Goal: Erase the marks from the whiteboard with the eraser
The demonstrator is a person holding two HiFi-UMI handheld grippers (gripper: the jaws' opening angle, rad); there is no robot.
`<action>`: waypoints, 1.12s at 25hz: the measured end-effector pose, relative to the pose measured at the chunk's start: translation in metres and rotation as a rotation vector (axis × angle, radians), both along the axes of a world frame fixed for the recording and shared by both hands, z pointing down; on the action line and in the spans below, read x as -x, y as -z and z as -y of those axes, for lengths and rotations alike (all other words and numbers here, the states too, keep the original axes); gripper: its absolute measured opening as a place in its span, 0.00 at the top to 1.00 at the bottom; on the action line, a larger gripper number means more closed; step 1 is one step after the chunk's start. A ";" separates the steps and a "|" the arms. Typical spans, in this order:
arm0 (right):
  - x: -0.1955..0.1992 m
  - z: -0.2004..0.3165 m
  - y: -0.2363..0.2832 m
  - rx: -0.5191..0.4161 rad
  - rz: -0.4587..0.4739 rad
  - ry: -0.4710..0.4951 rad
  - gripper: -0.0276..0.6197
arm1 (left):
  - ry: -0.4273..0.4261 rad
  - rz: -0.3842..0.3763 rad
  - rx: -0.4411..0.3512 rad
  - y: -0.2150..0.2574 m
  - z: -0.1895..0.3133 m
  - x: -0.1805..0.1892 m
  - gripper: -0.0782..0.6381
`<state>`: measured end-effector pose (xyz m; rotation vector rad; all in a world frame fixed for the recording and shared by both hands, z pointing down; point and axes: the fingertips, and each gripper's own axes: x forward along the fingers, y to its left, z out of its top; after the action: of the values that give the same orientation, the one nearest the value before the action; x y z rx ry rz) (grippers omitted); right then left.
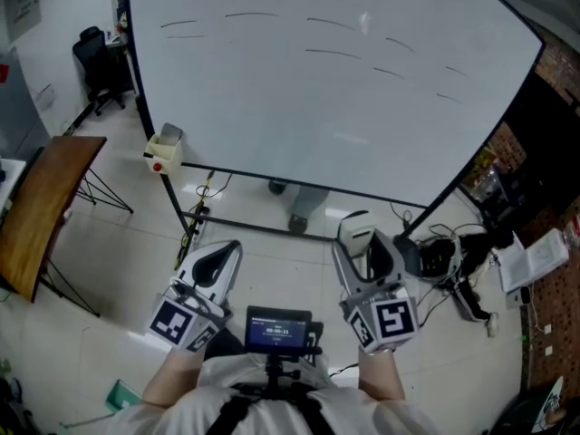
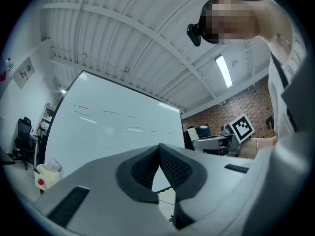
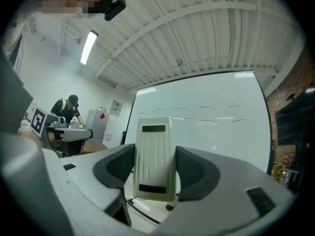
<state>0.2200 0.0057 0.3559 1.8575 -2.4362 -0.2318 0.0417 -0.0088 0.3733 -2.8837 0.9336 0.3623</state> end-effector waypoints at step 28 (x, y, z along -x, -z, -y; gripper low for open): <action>0.060 0.035 0.022 -0.041 0.052 0.066 0.55 | 0.042 0.067 -0.104 0.042 0.045 0.036 0.89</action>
<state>0.1604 -0.0292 0.3334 1.8233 -2.5485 -0.2418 0.0060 -0.0540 0.3310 -2.7603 0.9336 0.2994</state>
